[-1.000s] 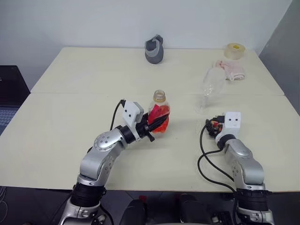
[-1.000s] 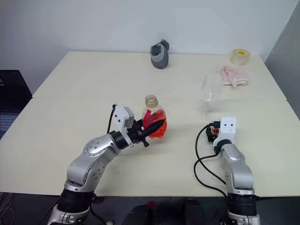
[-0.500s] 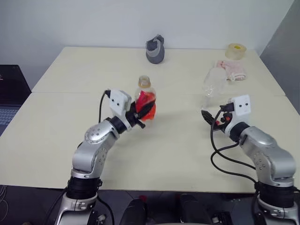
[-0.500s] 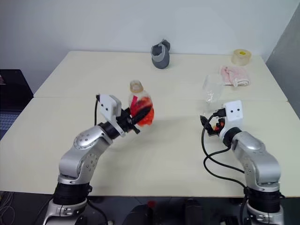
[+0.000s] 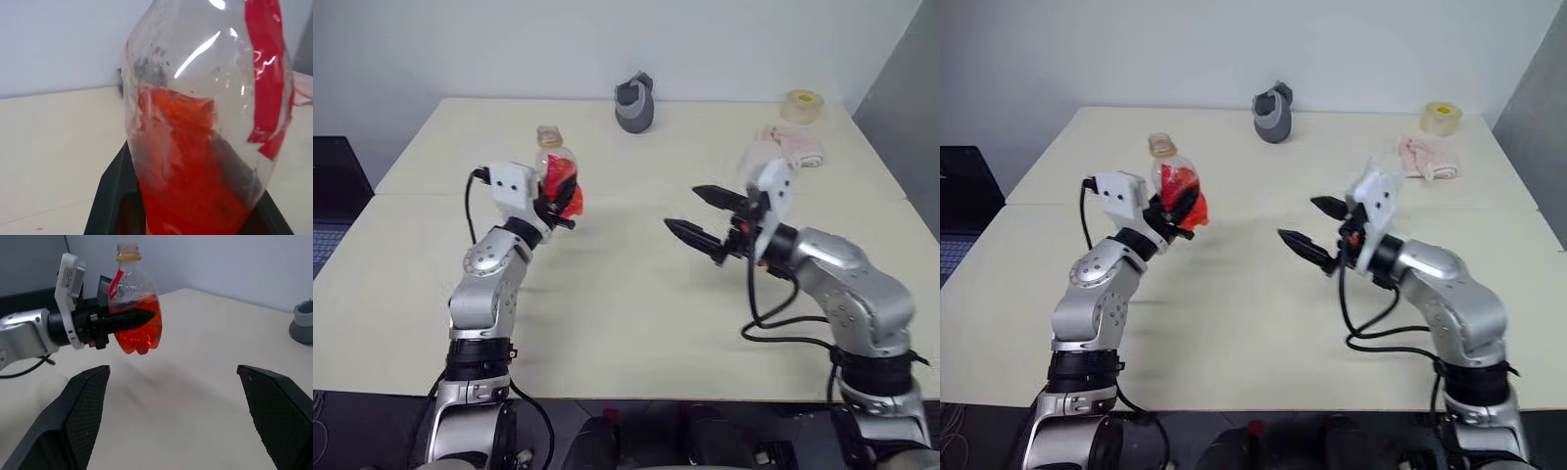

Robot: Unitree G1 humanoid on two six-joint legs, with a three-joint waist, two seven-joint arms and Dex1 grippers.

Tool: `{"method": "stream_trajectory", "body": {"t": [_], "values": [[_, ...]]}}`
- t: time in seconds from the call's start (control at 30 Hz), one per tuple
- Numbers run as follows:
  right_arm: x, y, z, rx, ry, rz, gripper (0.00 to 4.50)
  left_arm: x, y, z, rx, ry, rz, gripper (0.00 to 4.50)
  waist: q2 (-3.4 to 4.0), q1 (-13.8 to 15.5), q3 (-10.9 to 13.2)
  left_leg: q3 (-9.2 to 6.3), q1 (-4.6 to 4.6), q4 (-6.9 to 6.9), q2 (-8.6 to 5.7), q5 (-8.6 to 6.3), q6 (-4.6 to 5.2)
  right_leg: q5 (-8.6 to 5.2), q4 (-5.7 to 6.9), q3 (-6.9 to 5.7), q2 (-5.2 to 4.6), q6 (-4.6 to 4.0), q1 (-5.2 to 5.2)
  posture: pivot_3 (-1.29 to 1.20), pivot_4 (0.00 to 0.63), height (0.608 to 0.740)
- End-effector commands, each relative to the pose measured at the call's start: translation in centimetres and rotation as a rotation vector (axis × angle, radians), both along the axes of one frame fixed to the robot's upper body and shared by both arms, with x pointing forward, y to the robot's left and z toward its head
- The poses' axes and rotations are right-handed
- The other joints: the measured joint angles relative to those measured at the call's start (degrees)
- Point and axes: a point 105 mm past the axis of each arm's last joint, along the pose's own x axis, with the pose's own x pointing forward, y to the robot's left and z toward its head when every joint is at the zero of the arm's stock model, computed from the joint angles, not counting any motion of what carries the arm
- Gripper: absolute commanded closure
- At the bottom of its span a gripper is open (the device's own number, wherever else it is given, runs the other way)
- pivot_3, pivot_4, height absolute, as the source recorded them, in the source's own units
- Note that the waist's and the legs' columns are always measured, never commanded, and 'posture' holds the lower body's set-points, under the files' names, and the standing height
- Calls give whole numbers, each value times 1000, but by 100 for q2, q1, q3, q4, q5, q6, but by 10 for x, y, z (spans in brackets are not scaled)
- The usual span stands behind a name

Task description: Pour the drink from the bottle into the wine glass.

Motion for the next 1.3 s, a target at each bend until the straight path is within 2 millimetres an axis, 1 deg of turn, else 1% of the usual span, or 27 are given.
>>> {"method": "stream_trajectory", "body": {"t": [0.03, 0.1, 0.23, 0.47, 0.67, 0.83, 0.97, 1.03, 1.07, 1.13, 1.3], "values": [[2, 16, 9, 30, -61, -8, 42, 2, 12, 20, 0, -98, 52, 3280, 0, 1, 0, -3, -2, 1, -2, 0, 0, 0, -1, 0, -5, 0, -2, 0, 150, 740], [2, 23, 9, 41, -68, 2, 42, 6, 16, 19, -8, -102, 69, 3280, -1, 25, 0, -6, -4, 3, -5, 0, -1, 0, 0, -1, -6, 0, -3, 0, 150, 740], [1, 29, 8, 37, -86, 22, 42, 15, 19, 14, -30, -100, 86, 3280, -6, 51, -4, -10, -7, 6, -7, 1, -1, 1, 0, -3, -7, 1, -5, 0, 150, 740], [-6, 39, 6, 28, -118, 80, 42, 27, 23, -9, -74, -71, 128, 3280, -7, 16, -4, -9, -4, 4, -4, 1, -1, 0, 2, -3, -7, 1, -6, 0, 150, 740], [-4, 38, 6, 18, -130, 72, 42, 32, 28, -36, -88, -25, 154, 3280, -8, -16, -5, -10, -4, 4, -3, 1, -1, 1, 8, -4, -7, 1, -9, 0, 150, 740], [-1, 34, 8, 12, -139, 52, 42, 28, 28, -47, -25, -32, 153, 3280, -8, -57, -5, -12, -3, 4, -2, 0, -1, 1, 11, -4, -8, 1, -10, 0, 150, 740], [0, 33, 10, 14, -146, 43, 42, 26, 30, -53, -16, -29, 162, 3280, -8, -77, -5, -11, -2, 4, -3, 0, -1, 1, 14, -3, -8, 1, -10, 0, 150, 740], [2, 32, 10, 12, -150, 34, 0, 25, 32, -54, -25, -31, 174, 2625, -8, -82, -6, -12, -2, 4, -2, 0, 0, 1, 16, -3, -8, 1, -10, 0, 150, 740], [2, 32, 10, 12, -151, 32, 0, 25, 32, -54, -29, -33, 176, 2448, -8, -85, -6, -11, -1, 4, -2, 0, 0, 1, 18, -3, -8, 1, -11, 0, 150, 740], [2, 32, 10, 11, -152, 31, 0, 24, 31, -55, -32, -33, 174, 1749, -9, -88, -6, -11, -1, 4, -1, 0, 0, 0, 19, -3, -8, 1, -12, 0, 150, 740], [4, 30, 10, 9, -152, 23, 0, 21, 34, -56, -45, -29, 183, 285, -9, -90, -6, -10, 0, 4, -1, 0, 0, 0, 27, -2, -8, 1, -14, 0, 150, 740]]}}
